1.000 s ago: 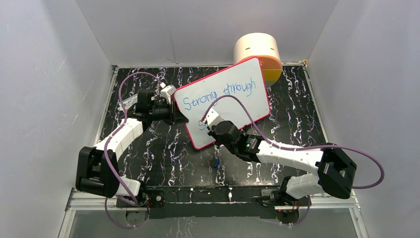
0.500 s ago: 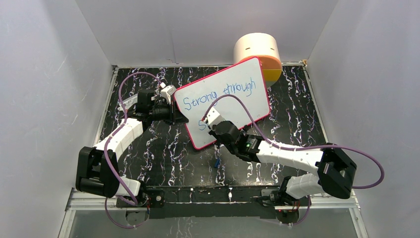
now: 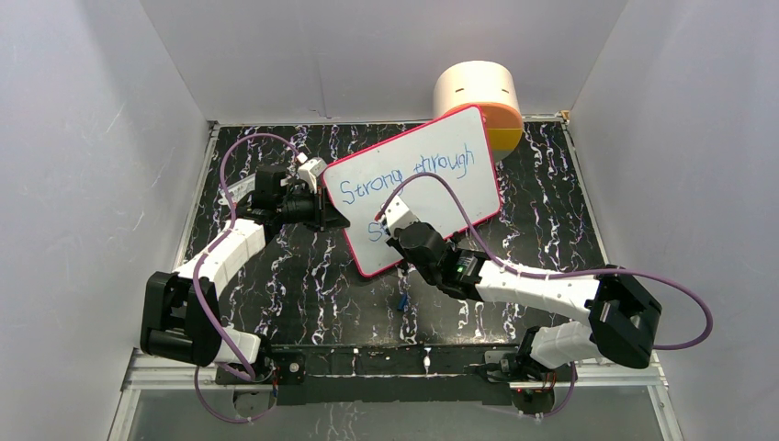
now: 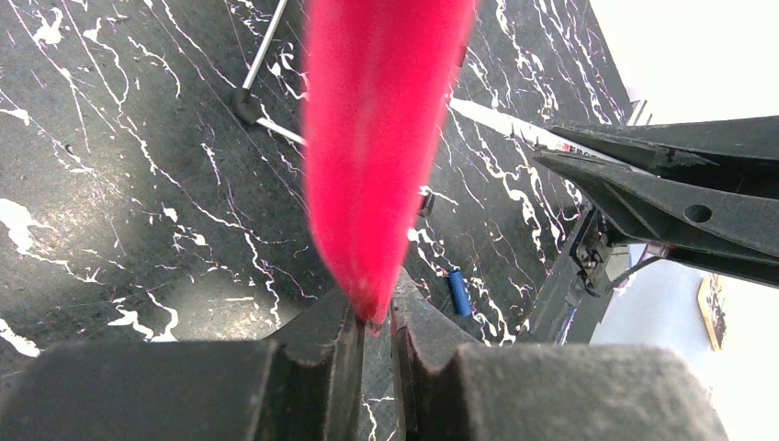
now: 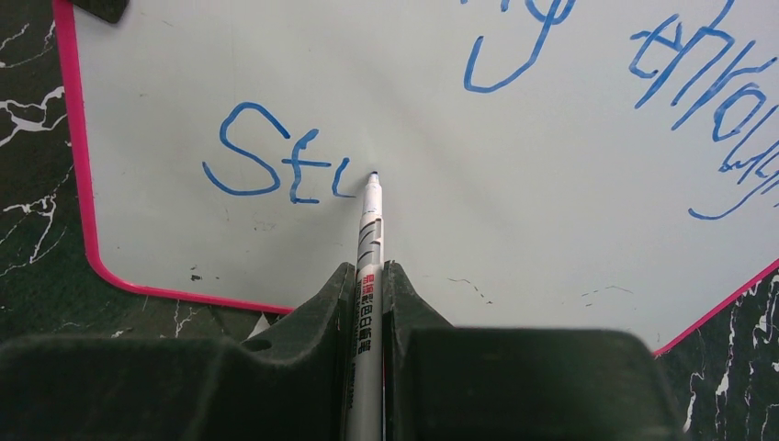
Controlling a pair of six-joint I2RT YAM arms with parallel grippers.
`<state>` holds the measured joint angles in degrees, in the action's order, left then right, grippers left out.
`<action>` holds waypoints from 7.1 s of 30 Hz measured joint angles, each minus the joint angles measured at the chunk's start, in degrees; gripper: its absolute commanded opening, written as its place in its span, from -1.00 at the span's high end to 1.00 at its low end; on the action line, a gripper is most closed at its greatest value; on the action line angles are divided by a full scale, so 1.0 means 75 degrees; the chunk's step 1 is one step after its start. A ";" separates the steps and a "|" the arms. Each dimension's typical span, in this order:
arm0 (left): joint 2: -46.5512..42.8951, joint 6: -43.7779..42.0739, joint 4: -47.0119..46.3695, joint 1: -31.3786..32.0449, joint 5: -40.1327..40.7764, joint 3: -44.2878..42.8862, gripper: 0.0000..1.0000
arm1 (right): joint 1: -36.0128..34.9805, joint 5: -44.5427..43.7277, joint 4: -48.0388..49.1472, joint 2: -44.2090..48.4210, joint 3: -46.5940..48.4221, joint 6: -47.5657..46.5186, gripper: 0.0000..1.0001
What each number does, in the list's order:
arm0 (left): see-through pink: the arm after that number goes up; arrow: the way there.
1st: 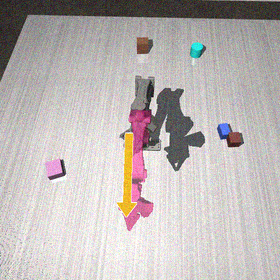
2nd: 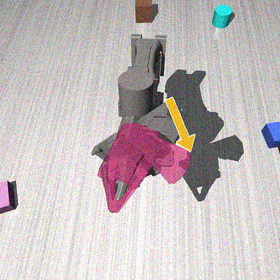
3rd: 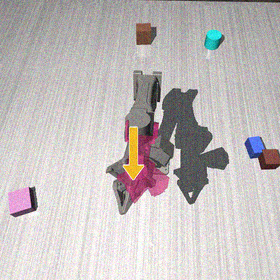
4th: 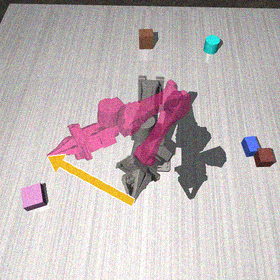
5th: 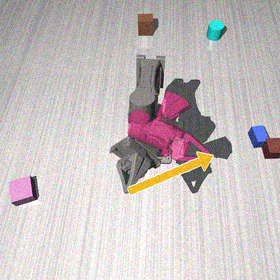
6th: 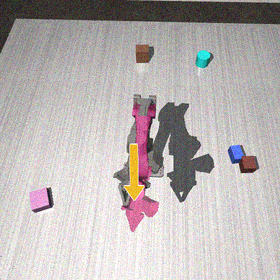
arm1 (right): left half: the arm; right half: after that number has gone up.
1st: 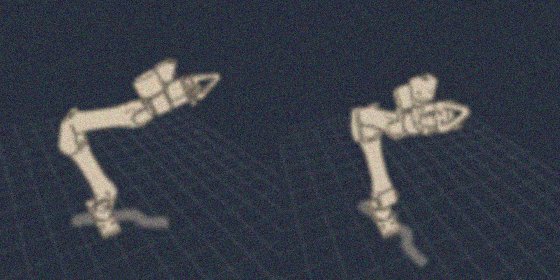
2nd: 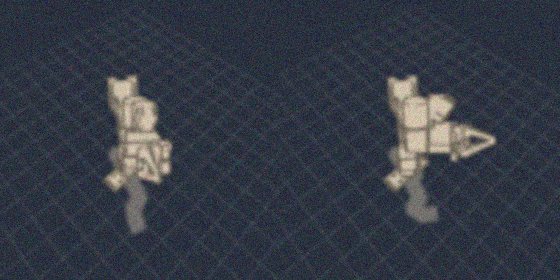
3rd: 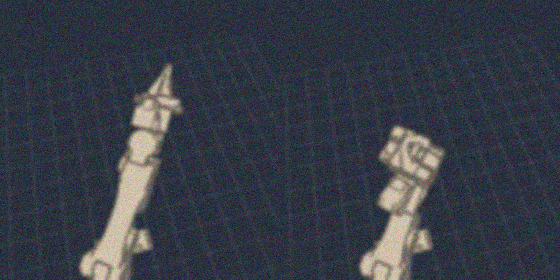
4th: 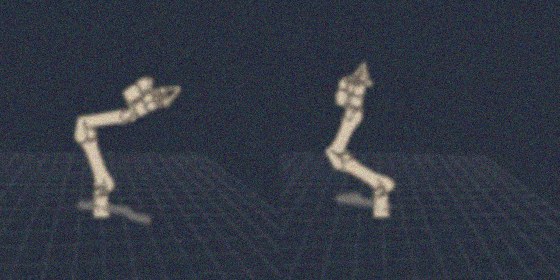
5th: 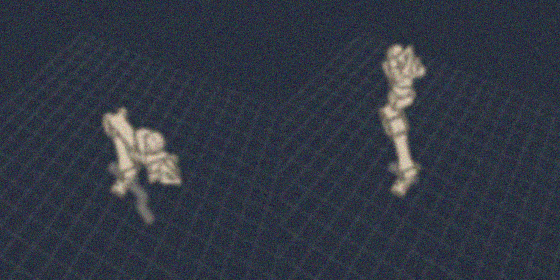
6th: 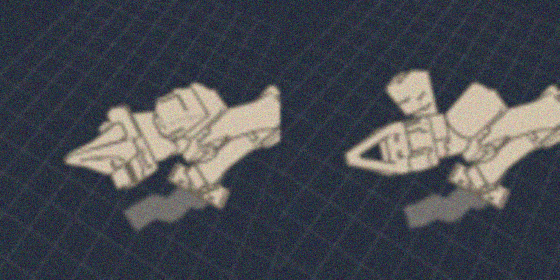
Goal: Write a sentence on the whiteboard
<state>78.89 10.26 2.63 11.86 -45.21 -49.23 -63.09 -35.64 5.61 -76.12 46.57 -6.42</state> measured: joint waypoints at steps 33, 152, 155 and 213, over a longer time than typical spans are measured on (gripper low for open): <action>0.0000 0.0003 0.0000 0.0035 0.0029 0.0000 1.00 | -0.0015 0.0029 -0.0370 -0.0070 -0.0050 0.0061 1.00; 0.0026 -0.0117 0.0175 0.0035 0.0087 -0.0082 1.00 | 0.0694 0.0195 0.0146 0.0988 -0.0697 0.0058 1.00; 0.0044 -0.0119 0.0195 0.0035 0.0085 -0.0102 1.00 | 0.0705 0.0227 0.0277 0.0941 -0.0697 0.0058 1.00; 0.0128 -0.0117 0.0265 0.0050 -0.0012 -0.0160 1.00 | 0.0711 0.0688 0.0880 0.0361 -0.0615 -0.0006 1.00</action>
<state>79.85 9.39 4.62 12.23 -45.30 -50.43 -57.76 -30.48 12.21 -73.41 41.95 -6.46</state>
